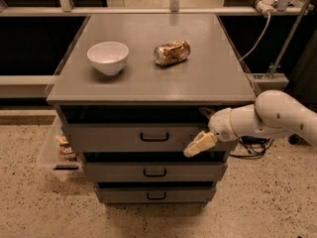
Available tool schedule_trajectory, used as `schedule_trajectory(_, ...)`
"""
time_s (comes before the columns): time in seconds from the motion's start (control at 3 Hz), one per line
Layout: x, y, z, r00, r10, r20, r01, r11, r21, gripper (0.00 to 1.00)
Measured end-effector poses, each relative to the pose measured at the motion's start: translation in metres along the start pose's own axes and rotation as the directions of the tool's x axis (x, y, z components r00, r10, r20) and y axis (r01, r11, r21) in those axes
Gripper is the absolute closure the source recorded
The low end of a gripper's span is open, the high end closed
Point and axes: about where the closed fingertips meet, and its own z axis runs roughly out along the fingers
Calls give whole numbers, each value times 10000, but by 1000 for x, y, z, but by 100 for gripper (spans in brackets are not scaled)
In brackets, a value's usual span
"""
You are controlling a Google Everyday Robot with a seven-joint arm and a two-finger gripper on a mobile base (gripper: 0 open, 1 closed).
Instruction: Open top drawer
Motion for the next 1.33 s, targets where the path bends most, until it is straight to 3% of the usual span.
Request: schedule_trajectory(1.33, 5, 17, -11, 9978, 519, -414, -539, 9973, -501, 0)
